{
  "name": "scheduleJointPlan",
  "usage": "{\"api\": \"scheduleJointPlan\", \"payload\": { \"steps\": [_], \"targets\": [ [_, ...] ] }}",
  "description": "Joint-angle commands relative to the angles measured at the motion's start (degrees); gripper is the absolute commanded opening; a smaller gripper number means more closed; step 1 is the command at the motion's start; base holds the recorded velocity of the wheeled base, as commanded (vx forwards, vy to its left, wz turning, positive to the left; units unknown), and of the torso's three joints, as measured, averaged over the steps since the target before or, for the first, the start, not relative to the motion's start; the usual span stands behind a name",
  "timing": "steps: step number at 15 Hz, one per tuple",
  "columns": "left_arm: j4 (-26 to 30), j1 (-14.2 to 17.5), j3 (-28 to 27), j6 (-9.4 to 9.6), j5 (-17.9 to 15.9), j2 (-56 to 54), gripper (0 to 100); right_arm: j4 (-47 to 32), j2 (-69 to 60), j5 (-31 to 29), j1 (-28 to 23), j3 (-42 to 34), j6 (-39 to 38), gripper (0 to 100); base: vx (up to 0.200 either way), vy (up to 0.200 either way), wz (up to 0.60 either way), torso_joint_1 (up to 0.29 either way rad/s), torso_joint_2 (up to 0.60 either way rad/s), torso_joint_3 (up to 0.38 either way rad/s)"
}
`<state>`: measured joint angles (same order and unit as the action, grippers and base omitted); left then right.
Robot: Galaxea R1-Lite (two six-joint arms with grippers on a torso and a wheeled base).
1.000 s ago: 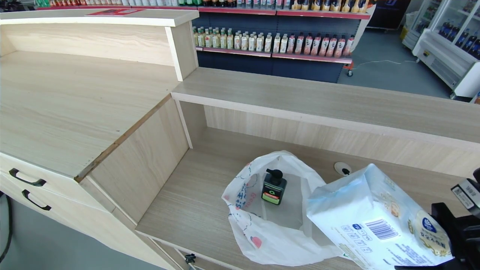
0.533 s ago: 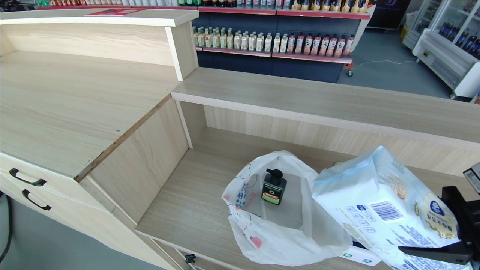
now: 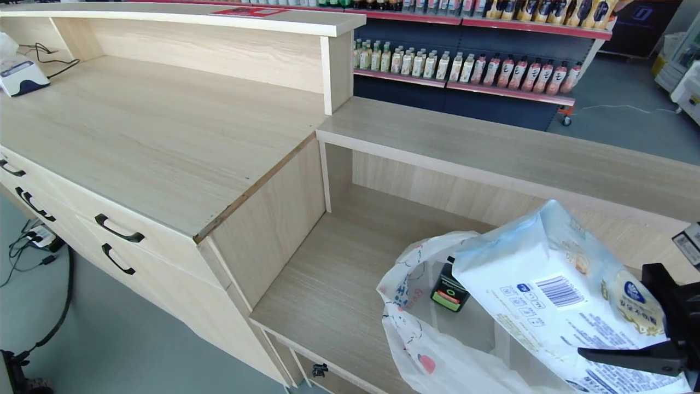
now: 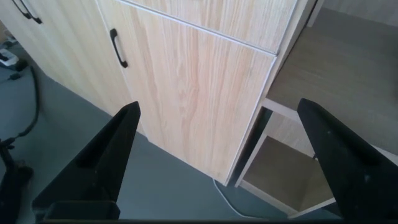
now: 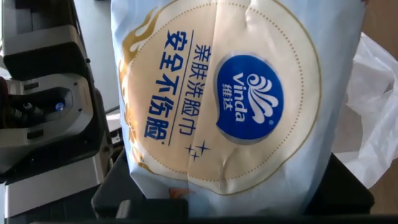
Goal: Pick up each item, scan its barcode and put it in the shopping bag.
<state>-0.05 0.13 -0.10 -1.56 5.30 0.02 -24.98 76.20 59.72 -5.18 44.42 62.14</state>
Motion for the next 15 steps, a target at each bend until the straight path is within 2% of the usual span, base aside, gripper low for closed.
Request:
{"api": "scheduleJointPlan", "payload": {
  "steps": [1, 2, 4, 6, 8, 9, 10, 13, 15],
  "targets": [
    [0.0, 0.0, 0.0, -0.02, 0.0, 0.0, 100, 0.6, 1.9, 0.7, -0.3, 1.0, -1.3, 0, 0.000, 0.000, 0.00, 0.000, 0.00, 0.000],
    [0.0, 0.0, 0.0, -0.11, 0.1, 0.0, 100, 1.2, 4.5, 3.9, -1.6, 1.6, -4.1, 0, 0.000, 0.000, 0.00, 0.000, 0.00, 0.000],
    [0.0, 0.0, 0.0, -0.02, 0.1, 0.0, 100, 2.7, 7.7, 4.4, -3.4, 1.4, -4.8, 0, 0.000, 0.000, 0.00, 0.000, 0.00, 0.000],
    [0.0, 0.0, 0.0, -0.02, 0.1, 0.0, 100, 9.6, 12.9, 5.6, -2.8, 1.4, -4.7, 0, 0.000, 0.000, 0.00, 0.000, 0.00, 0.000],
    [0.0, 0.0, 0.0, -0.02, 0.1, 0.0, 100, 22.9, 17.6, 5.7, 1.1, 1.7, -4.9, 0, 0.000, 0.000, 0.00, 0.000, 0.00, 0.000],
    [0.0, 0.0, 0.1, -0.02, 0.0, 0.0, 100, 25.9, 18.3, 5.8, 2.3, 1.9, -4.8, 0, 0.000, 0.000, 0.00, 0.000, 0.00, 0.000],
    [0.0, 0.0, 0.1, -0.02, 0.0, 0.0, 100, 28.2, 18.5, 5.7, 4.8, 1.5, -4.8, 0, 0.000, 0.000, 0.00, 0.000, 0.00, 0.000],
    [0.0, 0.0, 0.0, -0.02, 0.1, 0.0, 100, 28.9, 17.9, 5.1, 7.6, -1.4, -3.3, 0, 0.000, 0.000, 0.00, 0.000, 0.00, 0.000],
    [0.0, 0.0, 0.0, -0.02, 0.1, 0.0, 100, 35.1, 17.0, 5.3, 8.9, -2.1, 0.1, 0, 0.000, 0.000, 0.00, 0.000, 0.00, 0.000]
  ]
}}
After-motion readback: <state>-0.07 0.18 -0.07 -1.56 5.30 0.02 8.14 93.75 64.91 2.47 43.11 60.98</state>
